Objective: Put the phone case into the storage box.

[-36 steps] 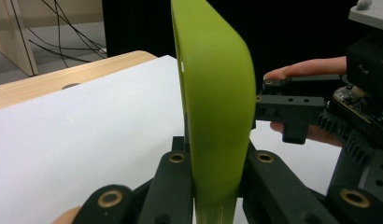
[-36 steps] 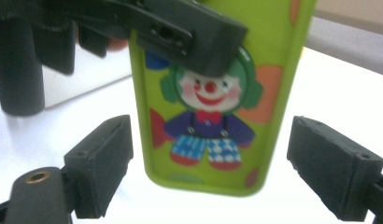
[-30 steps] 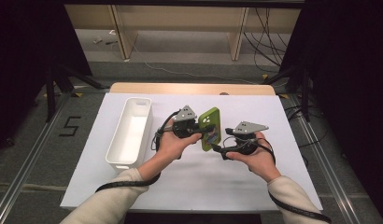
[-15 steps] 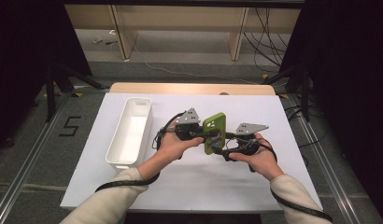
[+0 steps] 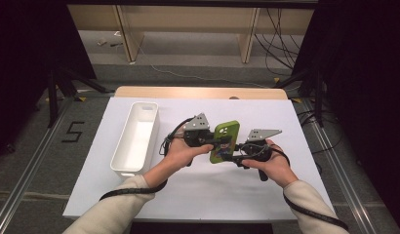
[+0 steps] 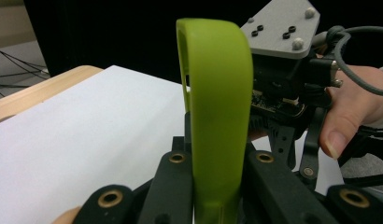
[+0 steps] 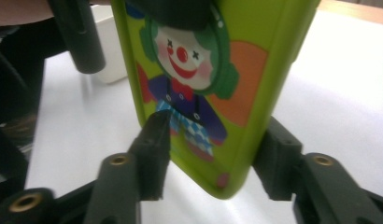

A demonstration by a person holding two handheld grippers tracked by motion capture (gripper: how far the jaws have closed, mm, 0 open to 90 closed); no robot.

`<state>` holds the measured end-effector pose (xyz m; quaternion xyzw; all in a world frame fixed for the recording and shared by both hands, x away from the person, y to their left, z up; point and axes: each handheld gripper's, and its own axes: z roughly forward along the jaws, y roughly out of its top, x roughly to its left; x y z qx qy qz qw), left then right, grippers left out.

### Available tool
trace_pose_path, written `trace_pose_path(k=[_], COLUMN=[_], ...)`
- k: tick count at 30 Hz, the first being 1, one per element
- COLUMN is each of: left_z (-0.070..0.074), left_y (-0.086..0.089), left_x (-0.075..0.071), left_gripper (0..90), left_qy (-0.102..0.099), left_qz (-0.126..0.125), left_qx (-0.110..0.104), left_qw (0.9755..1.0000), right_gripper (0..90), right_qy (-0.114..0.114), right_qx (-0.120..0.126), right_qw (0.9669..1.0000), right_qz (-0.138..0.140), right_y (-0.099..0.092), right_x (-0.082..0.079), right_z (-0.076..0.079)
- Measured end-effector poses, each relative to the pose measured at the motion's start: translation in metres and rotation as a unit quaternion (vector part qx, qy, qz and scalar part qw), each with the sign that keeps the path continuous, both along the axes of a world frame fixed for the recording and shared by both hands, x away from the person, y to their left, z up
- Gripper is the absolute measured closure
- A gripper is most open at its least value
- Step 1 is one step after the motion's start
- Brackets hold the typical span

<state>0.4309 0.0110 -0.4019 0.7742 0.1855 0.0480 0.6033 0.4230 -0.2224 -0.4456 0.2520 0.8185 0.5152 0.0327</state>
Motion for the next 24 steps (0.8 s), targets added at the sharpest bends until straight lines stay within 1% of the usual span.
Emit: trace_pose_path(k=[2,3,4,5,6,7,8,9,11,12,13,14,15,16,17,18,19,20,21,22,23,24], left_z=[0.0001,0.0002,0.0003,0.0005,0.001,0.0015,0.0018,0.0024,0.0027,0.0031,0.0035,0.0035,0.0037,0.0037,0.0036,0.0036,0.0033,0.003,0.0027,0.0024,0.002,0.002], left_y=[0.0003,0.0006,0.0009,0.0013,0.0019,0.0026,0.0031,0.0041,0.0043,0.0044,0.0045,0.0045,0.0053,0.0053,0.0061,0.0061,0.0066,0.0069,0.007,0.0069,0.0064,0.0061], left_x=[0.0001,0.0004,0.0007,0.0013,0.0016,0.0018,0.002,0.0022,0.0022,0.0026,0.0032,0.0032,0.0042,0.0042,0.0054,0.0054,0.0061,0.0065,0.007,0.007,0.0071,0.0071], left_gripper=[83.6,83.4,83.4,82.7,82.7,81.9,81.9,81.0,80.1,78.4,73.7,70.9,68.0,65.1,62.8,60.7,58.6,58.6,52.9,52.9,44.5,44.5], left_qy=[0.0,0.0,-0.001,-0.004,-0.004,-0.005,-0.006,-0.007,-0.007,-0.008,-0.01,-0.01,-0.012,-0.012,-0.013,-0.013,-0.013,-0.012,-0.011,-0.009,-0.008,-0.007], left_qz=[-0.001,-0.004,-0.006,-0.005,-0.005,-0.006,-0.007,-0.009,-0.011,-0.013,-0.013,-0.013,-0.007,-0.007,0.002,0.002,0.006,0.014,0.02,0.029,0.037,0.047], left_qx=[-0.002,-0.006,-0.007,-0.011,-0.012,-0.014,-0.016,-0.021,-0.022,-0.025,-0.027,-0.027,-0.028,-0.028,-0.029,-0.029,-0.028,-0.026,-0.021,-0.017,-0.015,-0.009], left_qw=[1.0,1.0,1.0,0.9999,0.9999,0.9999,0.9998,0.9997,0.9997,0.9996,0.9995,0.9995,0.9995,0.9995,0.9995,0.9995,0.9995,0.9995,0.9995,0.9994,0.9992,0.9988], right_gripper=[55.4,59.4,59.4,63.7,63.7,66.7,66.7,68.6,69.9,71.6,74.9,74.9,77.4,77.4,78.0,78.0,78.1,78.1,78.2,78.2,78.2,78.2], right_qy=[0.004,0.01,0.01,0.017,0.017,0.024,0.024,0.028,0.03,0.032,0.034,0.034,0.038,0.038,0.044,0.044,0.05,0.05,0.057,0.057,0.059,0.059], right_qx=[0.003,0.007,0.007,0.011,0.011,0.016,0.016,0.02,0.023,0.026,0.029,0.029,0.032,0.032,0.034,0.034,0.034,0.034,0.035,0.035,0.033,0.033], right_qw=[1.0,0.9999,0.9999,0.9996,0.9996,0.9992,0.9992,0.9989,0.9987,0.9985,0.9983,0.9983,0.9979,0.9979,0.9976,0.9976,0.9975,0.9975,0.9973,0.9973,0.9974,0.9974], right_qz=[0.003,0.01,0.01,0.019,0.019,0.027,0.027,0.031,0.033,0.036,0.037,0.037,0.042,0.042,0.041,0.041,0.037,0.037,0.031,0.031,0.026,0.026], right_y=[-0.0006,-0.0014,-0.0014,-0.0019,-0.0019,-0.002,-0.002,-0.0027,-0.0031,-0.0037,-0.0056,-0.0056,-0.0071,-0.0071,-0.0078,-0.0078,-0.0078,-0.0078,-0.0082,-0.0082,-0.008,-0.008], right_x=[0.0003,0.0006,0.0006,0.001,0.001,0.001,0.001,0.0011,0.0014,0.0018,0.0023,0.0023,0.0028,0.0028,0.003,0.003,0.0034,0.0034,0.0036,0.0036,0.0035,0.0035], right_z=[-0.0001,-0.0002,-0.0002,0.0001,0.0001,0.0005,0.0005,0.0016,0.002,0.0022,0.0028,0.0028,0.0035,0.0035,0.0042,0.0042,0.0047,0.0047,0.0047,0.0047,0.0057,0.0057])
